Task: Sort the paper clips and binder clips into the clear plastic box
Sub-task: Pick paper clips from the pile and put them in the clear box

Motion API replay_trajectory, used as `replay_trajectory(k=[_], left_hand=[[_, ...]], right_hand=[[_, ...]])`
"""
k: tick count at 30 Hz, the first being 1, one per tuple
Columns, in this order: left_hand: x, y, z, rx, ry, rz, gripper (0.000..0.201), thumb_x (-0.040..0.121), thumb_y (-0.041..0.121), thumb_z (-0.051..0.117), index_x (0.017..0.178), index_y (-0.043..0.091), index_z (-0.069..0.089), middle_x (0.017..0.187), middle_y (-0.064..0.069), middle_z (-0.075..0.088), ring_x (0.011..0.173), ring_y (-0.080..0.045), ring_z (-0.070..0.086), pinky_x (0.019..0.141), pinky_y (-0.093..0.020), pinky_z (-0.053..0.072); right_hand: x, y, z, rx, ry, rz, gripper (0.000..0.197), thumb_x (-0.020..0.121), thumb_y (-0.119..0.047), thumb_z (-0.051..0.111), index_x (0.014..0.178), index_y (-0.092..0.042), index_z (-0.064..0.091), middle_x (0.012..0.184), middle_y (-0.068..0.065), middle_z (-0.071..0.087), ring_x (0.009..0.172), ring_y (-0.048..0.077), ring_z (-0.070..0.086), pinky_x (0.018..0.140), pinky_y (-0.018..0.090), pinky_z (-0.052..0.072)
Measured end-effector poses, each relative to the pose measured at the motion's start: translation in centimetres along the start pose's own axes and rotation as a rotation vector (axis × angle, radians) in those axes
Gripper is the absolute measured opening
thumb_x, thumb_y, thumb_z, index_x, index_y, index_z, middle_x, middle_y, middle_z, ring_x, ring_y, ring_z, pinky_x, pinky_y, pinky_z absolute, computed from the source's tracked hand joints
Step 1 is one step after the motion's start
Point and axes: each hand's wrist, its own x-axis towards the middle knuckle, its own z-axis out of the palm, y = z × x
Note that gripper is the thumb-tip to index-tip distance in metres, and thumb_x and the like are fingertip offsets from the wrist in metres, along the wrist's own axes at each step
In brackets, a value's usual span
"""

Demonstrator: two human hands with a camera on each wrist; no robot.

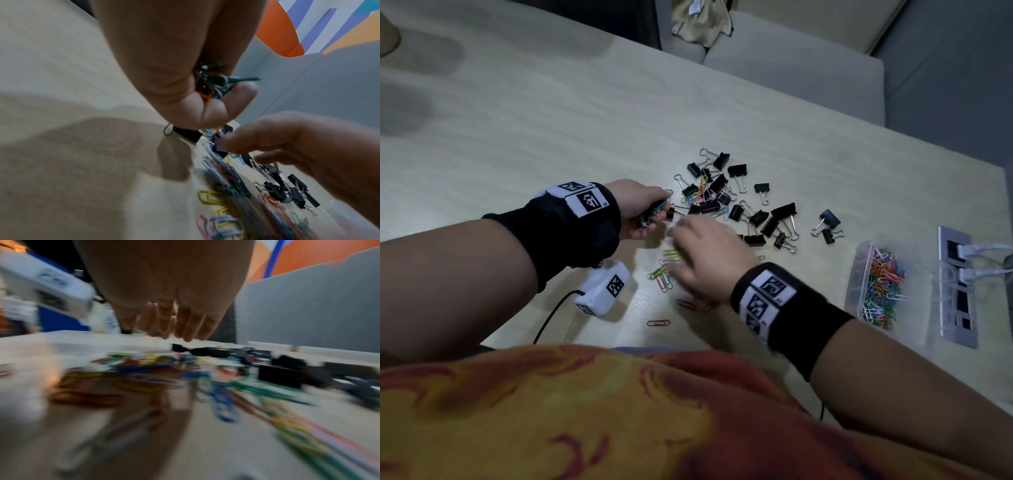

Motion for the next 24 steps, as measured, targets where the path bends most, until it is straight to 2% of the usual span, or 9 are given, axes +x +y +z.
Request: replay_trajectory(k=[2,4,7,9,12,16,18,21,24], left_hand=[[0.1,-0.1,-0.3,-0.016,0.010,-0.006,0.032,0.096,0.034,0.048,0.069,0.019,0.053,0.050,0.007,0.047,0.039,-0.005,0.042,0.040,-0.011,0.038],[0.2,-0.2,-0.5,-0.021,0.016,-0.010,0.032,0.097,0.034,0.047,0.069,0.018,0.053,0.051,0.006,0.046,0.041,-0.005,0.041,0.038,-0.010,0.038],[0.3,-0.3,-0.7,-0.027,0.011,-0.011,0.032,0.097,0.035,0.046,0.070,0.019,0.051,0.058,0.005,0.043,0.039,-0.004,0.039,0.039,-0.011,0.037],[0.4,-0.4,-0.7,-0.016,0.006,-0.013,0.033,0.097,0.036,0.045,0.069,0.020,0.050,0.059,0.006,0.043,0.037,-0.004,0.039,0.043,-0.013,0.036],[0.5,-0.4,-0.3,0.002,0.003,-0.008,0.033,0.097,0.037,0.044,0.069,0.021,0.050,0.058,0.006,0.044,0.039,-0.004,0.039,0.051,-0.015,0.034],[0.4,0.0,0.5,0.029,-0.020,-0.002,0.033,0.098,0.037,0.044,0.069,0.020,0.050,0.058,0.006,0.043,0.037,-0.003,0.039,0.042,-0.012,0.037],[0.4,0.1,0.7,0.029,-0.028,0.001,0.033,0.098,0.036,0.044,0.070,0.020,0.050,0.060,0.006,0.043,0.038,-0.004,0.039,0.040,-0.010,0.038],[0.5,0.1,0.8,0.036,-0.034,0.003,0.032,0.097,0.037,0.045,0.070,0.020,0.050,0.059,0.006,0.043,0.040,-0.004,0.038,0.039,-0.011,0.038],[0.5,0.0,1.0,0.038,-0.039,0.001,0.032,0.097,0.036,0.046,0.070,0.020,0.051,0.058,0.006,0.044,0.039,-0.004,0.039,0.039,-0.011,0.038]], right_hand=[[0.3,-1.1,1.4,-0.043,-0.184,-0.068,0.078,0.079,-0.069,0.050,0.144,-0.030,0.030,0.151,0.004,0.028,0.138,0.028,0.026,0.114,0.048,0.022],[-0.2,-1.1,2.6,-0.114,-0.255,-0.120,0.082,0.076,-0.074,0.047,0.145,-0.034,0.028,0.154,0.005,0.024,0.142,0.030,0.017,0.115,0.052,0.016],[-2.3,0.2,3.5,-0.115,-0.121,-0.231,0.051,0.079,-0.052,0.060,0.123,-0.025,0.056,0.134,0.007,0.050,0.124,0.031,0.045,0.101,0.049,0.039],[-3.5,1.8,3.9,-0.089,0.009,-0.246,0.031,0.080,-0.039,0.060,0.105,-0.022,0.064,0.115,0.005,0.060,0.106,0.029,0.056,0.088,0.043,0.048],[-3.9,2.4,3.5,-0.111,0.083,-0.247,0.025,0.080,-0.035,0.053,0.093,-0.019,0.066,0.102,0.004,0.062,0.092,0.029,0.058,0.079,0.043,0.050],[-2.6,-0.6,4.0,-0.070,0.013,-0.454,0.037,0.075,-0.045,0.063,0.102,-0.021,0.065,0.111,0.006,0.062,0.093,0.029,0.058,0.080,0.040,0.047],[-2.7,-1.7,4.9,-0.061,-0.030,-0.547,0.030,0.078,-0.044,0.063,0.099,-0.022,0.065,0.110,0.007,0.061,0.091,0.029,0.057,0.080,0.040,0.048],[-3.6,-0.1,4.9,-0.039,-0.005,-0.453,0.019,0.081,-0.035,0.062,0.086,-0.018,0.066,0.089,0.007,0.060,0.076,0.029,0.055,0.065,0.038,0.049],[-5.1,3.2,3.9,-0.119,0.032,-0.343,0.015,0.076,-0.021,0.067,0.090,-0.017,0.066,0.089,0.005,0.060,0.078,0.028,0.056,0.065,0.039,0.050]])
